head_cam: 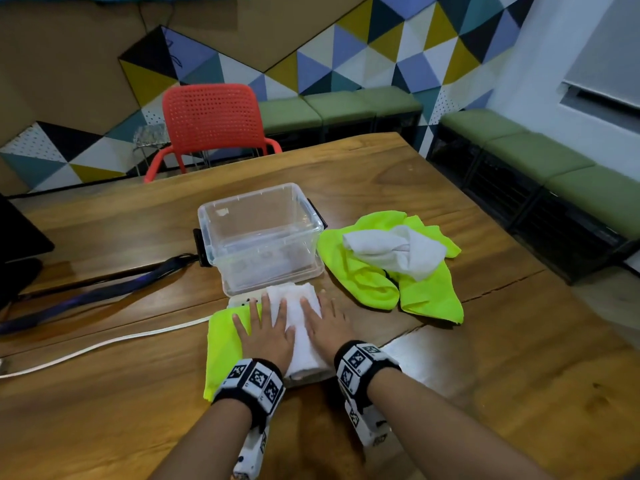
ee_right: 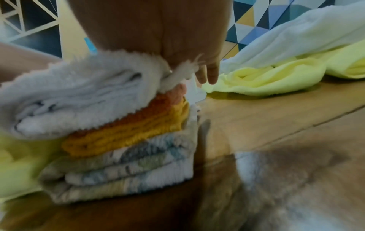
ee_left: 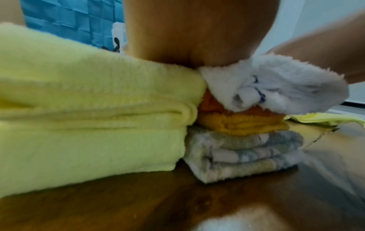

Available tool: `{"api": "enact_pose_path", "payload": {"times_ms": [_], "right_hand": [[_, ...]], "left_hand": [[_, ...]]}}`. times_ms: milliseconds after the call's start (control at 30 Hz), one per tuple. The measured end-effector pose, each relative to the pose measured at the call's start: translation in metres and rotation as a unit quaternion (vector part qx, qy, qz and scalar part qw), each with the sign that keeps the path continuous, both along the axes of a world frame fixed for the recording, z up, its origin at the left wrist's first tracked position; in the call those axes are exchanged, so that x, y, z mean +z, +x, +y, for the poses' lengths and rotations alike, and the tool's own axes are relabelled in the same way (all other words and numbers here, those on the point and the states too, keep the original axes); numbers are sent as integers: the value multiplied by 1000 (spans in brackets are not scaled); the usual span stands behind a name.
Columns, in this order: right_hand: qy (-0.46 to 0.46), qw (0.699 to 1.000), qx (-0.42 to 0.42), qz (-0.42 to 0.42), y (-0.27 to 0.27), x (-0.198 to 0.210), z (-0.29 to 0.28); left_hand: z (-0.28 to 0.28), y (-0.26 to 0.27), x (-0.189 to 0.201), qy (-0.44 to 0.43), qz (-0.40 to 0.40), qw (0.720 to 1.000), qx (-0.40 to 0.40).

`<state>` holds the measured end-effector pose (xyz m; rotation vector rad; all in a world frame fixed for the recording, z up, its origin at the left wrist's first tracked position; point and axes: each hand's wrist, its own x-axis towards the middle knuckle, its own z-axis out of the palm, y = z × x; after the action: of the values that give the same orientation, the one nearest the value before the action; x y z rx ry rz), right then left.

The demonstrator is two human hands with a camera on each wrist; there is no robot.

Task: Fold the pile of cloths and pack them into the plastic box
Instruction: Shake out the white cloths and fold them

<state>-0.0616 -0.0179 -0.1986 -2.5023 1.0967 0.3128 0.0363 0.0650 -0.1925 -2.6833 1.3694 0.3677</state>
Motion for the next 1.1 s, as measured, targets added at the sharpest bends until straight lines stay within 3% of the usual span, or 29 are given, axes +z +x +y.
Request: {"api": "enact_pose_path", "payload": {"times_ms": [133, 233, 333, 533, 667, 767, 967, 1100], "right_hand": [[31, 997, 10, -63, -11, 9, -21], [6, 993, -64, -99, -34, 23, -44], [-40, 984, -153, -76, -64, 33, -77], [-17, 954, -286, -92, -112, 32, -128], [58, 942, -290, -158, -124, 15, -150], [87, 940, -269, -193, -130, 4, -163], [64, 924, -240, -292, -154, 7, -175], [36, 890, -225, -395, -164, 14, -156]], "left_hand": [[-9, -5, 15, -25, -14, 1000, 11], [-26, -18, 29, -53, -16, 998, 6], [-53, -43, 38, -67, 1, 995, -71], [-109, -87, 29, -17, 75, 973, -216], [-139, -116, 0, 47, 123, 950, -282], [-159, -133, -20, 71, 96, 937, -327], [-190, -133, -29, 67, 101, 961, -250], [-189, -132, -17, 23, 123, 971, -204]]}}
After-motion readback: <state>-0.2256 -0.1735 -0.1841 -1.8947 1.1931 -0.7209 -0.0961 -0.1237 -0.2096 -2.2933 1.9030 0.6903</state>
